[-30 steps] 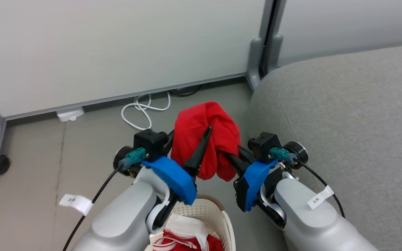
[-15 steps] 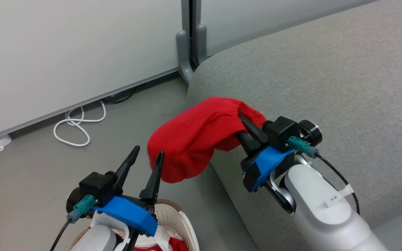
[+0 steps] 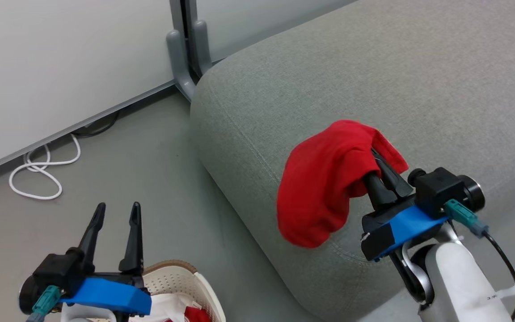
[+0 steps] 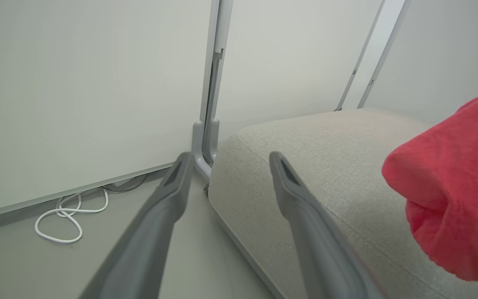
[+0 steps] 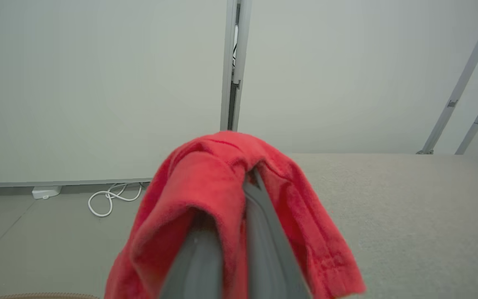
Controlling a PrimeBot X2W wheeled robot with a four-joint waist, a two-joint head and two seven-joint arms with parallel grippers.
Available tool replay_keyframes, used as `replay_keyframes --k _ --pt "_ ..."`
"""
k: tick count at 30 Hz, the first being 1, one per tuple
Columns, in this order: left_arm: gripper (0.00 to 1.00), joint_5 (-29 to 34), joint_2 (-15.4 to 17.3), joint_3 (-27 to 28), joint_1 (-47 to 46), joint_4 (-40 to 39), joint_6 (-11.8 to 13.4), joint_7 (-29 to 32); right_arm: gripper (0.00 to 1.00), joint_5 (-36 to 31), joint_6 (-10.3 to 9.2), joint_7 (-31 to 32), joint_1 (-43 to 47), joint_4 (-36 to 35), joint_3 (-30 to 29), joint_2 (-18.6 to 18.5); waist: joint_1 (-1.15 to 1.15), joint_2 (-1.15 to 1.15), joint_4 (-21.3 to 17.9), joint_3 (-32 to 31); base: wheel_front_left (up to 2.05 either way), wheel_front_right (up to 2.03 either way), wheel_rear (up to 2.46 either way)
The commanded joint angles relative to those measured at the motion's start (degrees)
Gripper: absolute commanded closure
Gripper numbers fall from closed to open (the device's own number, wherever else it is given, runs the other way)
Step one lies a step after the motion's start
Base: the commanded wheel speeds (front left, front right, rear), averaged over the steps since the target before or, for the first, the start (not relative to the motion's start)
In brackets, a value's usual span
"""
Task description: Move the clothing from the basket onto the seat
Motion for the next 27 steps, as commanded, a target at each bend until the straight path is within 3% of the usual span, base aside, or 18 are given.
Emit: replay_keyframes --k 1,8,14,20,27 --pt "0.0 1.1 0.0 1.5 1.0 -0.9 -0.1 -0.1 1.0 -0.2 0.01 0.7 1.8 -2.0 -0.9 0.4 0.0 0.0 -1.1 0.1 0.0 0.0 0.0" --pt "0.0 4.9 -0.3 5.9 2.7 -2.7 -1.7 -0.1 1.0 -1.0 0.01 3.2 7.0 -8.9 -4.4 1.5 0.0 0.0 -3.1 1.8 0.0 0.0 0.0" --pt "0.0 6.7 -1.6 6.4 2.8 -1.9 -2.8 -0.1 1.0 -0.7 0.01 3.6 7.3 -9.3 -5.6 1.9 0.0 0.0 -3.2 2.9 0.0 0.0 0.0" --pt "0.0 7.5 -0.9 6.8 1.8 -1.9 -3.4 -0.1 1.0 3.6 0.01 4.1 0.0 -5.5 -5.7 0.7 0.0 0.0 -2.6 5.8 0.0 0.0 0.0" --pt "0.0 8.6 1.1 6.3 -0.5 -4.3 -4.0 0.8 1.0 8.1 0.01 1.4 -15.4 4.0 -9.1 -6.7 0.0 0.0 0.7 12.3 0.0 0.0 0.0"
